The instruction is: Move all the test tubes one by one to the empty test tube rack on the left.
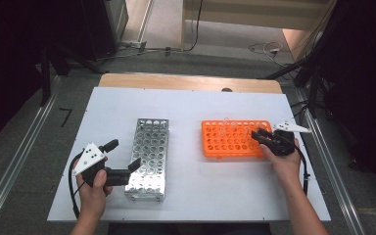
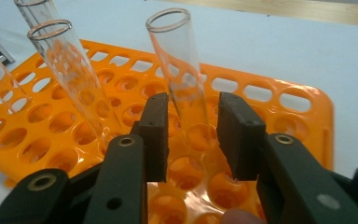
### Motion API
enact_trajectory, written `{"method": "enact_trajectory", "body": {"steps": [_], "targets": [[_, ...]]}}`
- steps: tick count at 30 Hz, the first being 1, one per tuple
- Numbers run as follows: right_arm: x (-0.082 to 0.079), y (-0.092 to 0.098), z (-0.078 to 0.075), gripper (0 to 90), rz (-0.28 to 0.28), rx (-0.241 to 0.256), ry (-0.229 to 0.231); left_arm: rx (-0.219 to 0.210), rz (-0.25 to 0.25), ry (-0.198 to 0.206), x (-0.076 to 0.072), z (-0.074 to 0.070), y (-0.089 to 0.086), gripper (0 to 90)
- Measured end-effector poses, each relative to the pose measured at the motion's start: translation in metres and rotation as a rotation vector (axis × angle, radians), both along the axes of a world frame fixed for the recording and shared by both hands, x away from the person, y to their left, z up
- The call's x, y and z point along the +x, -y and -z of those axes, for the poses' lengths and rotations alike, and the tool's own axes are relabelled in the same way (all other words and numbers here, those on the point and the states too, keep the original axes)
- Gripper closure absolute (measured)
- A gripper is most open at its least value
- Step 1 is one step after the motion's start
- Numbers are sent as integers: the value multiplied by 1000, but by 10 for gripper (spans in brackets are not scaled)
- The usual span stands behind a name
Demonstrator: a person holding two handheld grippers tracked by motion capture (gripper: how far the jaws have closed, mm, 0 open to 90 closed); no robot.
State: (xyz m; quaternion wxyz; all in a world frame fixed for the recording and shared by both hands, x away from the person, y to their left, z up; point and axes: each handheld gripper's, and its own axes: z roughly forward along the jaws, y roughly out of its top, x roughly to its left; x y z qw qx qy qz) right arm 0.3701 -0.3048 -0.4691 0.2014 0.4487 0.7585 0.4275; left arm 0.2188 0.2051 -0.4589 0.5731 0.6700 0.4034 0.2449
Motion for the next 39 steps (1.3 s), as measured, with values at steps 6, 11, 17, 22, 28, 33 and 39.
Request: {"method": "enact_trajectory", "body": {"steps": [6, 11, 17, 22, 28, 33, 39], "targets": [[2, -4, 2, 677, 24, -25, 8, -4, 4, -3, 0, 1, -1, 0], [-1, -6, 4, 698, 39, -40, 33, -2, 8, -3, -1, 0, -1, 0], [-1, -7, 4, 740, 51, -62, 51, 1, 13, -1, -2, 0, 2, 0], [-1, -5, 3, 742, 46, -48, 43, 2, 18, -1, -2, 0, 2, 0], [-3, -1, -2, 742, 43, -12, 55, 6, 23, -1, -2, 0, 3, 0], [-6, 4, -11, 743, 47, 15, 74, 3, 23, -2, -2, 0, 4, 0], [-14, 4, -23, 743, 19, 26, 97, -3, 22, 2, -2, -1, 4, 0]]}}
